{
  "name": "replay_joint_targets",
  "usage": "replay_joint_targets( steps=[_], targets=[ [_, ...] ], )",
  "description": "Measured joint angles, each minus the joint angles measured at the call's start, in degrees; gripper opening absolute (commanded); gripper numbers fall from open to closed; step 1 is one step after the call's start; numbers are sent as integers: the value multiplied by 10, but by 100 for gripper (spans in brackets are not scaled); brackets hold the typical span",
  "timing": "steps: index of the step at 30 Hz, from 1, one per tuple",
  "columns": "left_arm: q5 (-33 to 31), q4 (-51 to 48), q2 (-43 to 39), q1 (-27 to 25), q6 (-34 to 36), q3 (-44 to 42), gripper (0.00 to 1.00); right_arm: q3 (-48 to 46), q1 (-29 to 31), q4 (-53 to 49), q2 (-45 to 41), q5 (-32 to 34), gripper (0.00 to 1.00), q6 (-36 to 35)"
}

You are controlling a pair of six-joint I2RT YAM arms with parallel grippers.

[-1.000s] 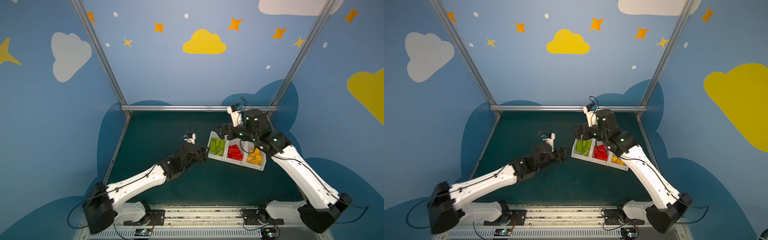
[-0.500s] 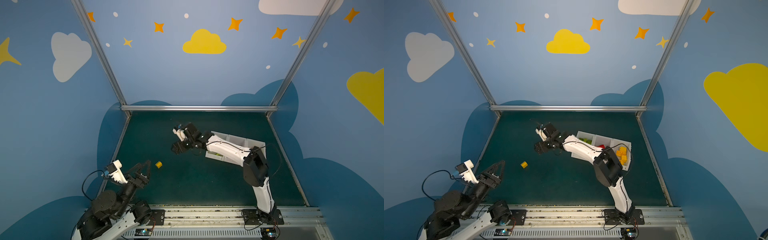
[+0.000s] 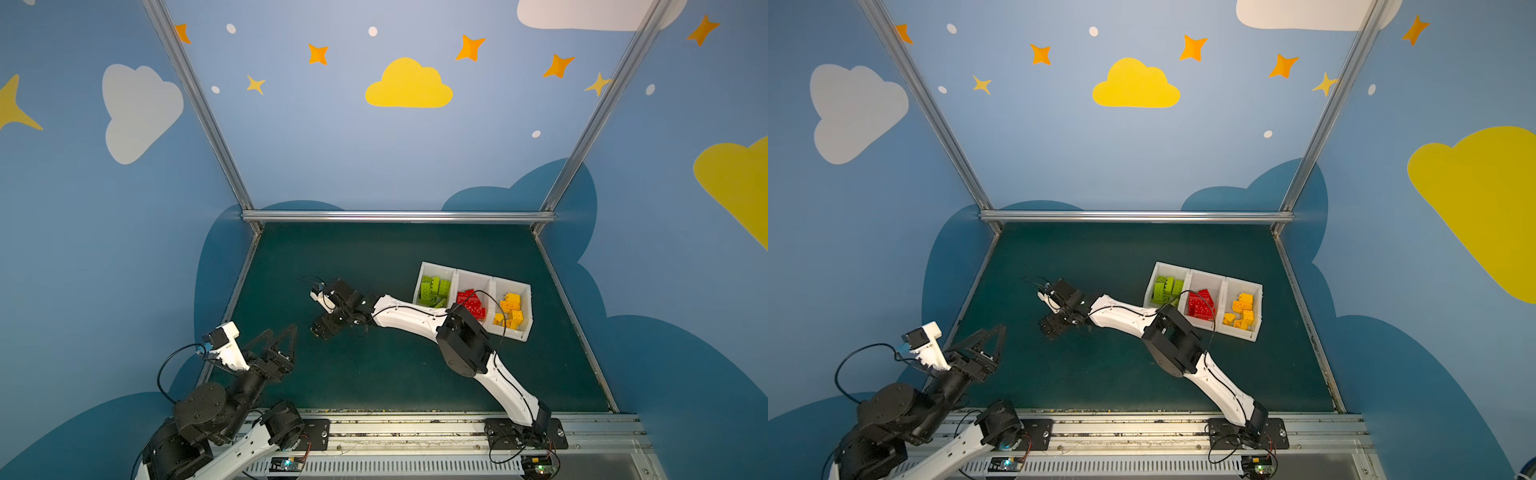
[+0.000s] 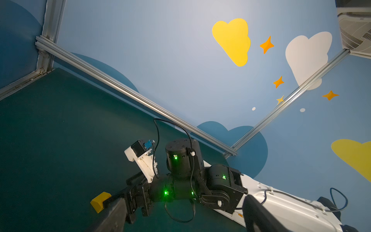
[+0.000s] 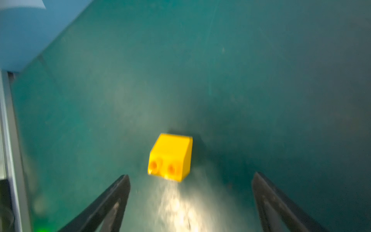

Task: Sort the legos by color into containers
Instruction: 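Grasp the last yellow slope brick with the right gripper, then carry the slope brick with the right gripper and drop it into the yellow compartment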

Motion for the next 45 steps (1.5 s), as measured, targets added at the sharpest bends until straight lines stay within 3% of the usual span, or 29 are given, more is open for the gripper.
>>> replay_joint_targets(
  steps=[4,7,13,17,21,25,33,45],
  targets=[
    [-6,-3,0,0,4,0,89,38,8,-6,28,6,87,-7],
    [-7,-5,0,0,6,0,89,72,18,-12,53,14,78,-14],
    [-14,-13,0,0,5,5,89,86,37,-27,71,36,47,-30],
    [-18,-14,0,0,5,5,90,86,43,-38,72,47,34,-35],
    [-20,-13,0,0,6,4,91,88,42,-42,72,57,25,-34],
    [-20,2,3,0,9,-5,92,58,38,-42,52,69,24,-18],
    [-2,86,148,0,20,-34,93,-159,-24,-25,-148,62,23,24],
    [67,289,400,24,10,-47,97,-424,-257,-14,-533,59,26,71]
  ],
)
